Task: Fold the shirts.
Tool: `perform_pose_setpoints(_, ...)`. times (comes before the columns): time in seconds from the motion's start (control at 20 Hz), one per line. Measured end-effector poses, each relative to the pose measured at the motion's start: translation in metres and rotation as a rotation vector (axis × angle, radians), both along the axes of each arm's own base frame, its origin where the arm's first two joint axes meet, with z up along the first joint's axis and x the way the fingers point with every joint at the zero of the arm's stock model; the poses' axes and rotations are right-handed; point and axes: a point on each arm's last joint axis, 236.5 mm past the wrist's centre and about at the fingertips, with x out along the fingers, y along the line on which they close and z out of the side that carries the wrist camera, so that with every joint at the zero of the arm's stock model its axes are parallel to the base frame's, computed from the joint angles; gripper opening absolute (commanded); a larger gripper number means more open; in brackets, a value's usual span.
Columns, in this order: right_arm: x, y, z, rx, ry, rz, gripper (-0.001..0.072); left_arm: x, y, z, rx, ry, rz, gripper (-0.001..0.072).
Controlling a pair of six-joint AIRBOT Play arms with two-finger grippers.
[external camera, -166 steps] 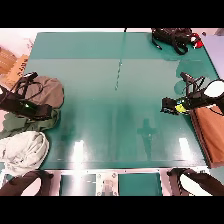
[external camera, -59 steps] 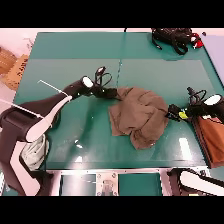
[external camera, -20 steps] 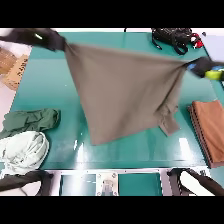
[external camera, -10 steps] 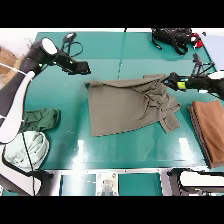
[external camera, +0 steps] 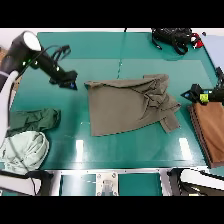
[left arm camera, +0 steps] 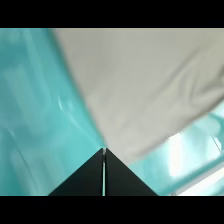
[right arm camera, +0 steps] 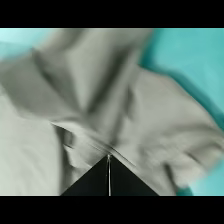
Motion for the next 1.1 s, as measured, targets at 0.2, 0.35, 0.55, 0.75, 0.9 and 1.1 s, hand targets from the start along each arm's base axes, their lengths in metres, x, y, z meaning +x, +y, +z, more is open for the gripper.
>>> perform_pose_setpoints(0.2,-0.019,-0.018,-0.021,0.010,0.040,-0.079,0.0021,-0.069,0.002,-0.044,-0.021,0.093,0.126,0.0610)
perform_pose_setpoints(0.35,-0.023,-0.021,-0.027,0.012,0.050,-0.100,0.0021,-0.107,-0.010,-0.087,-0.100,0.166,0.252,0.0652)
perform_pose_setpoints(0.55,-0.025,-0.023,-0.030,0.011,0.052,-0.110,0.0021,-0.132,-0.034,-0.123,-0.241,0.225,0.354,0.0651)
perform_pose_setpoints(0.75,-0.024,-0.023,-0.030,0.014,0.048,-0.117,0.0021,-0.148,-0.074,-0.140,-0.326,0.275,0.373,0.0651)
perform_pose_setpoints(0.9,-0.023,-0.023,-0.030,0.016,0.045,-0.120,0.0021,-0.150,-0.091,-0.155,-0.348,0.274,0.383,0.0026)
perform_pose_setpoints(1.1,-0.024,-0.021,-0.029,0.023,0.048,-0.115,0.0021,-0.117,-0.068,-0.156,-0.366,0.199,0.425,0.0023)
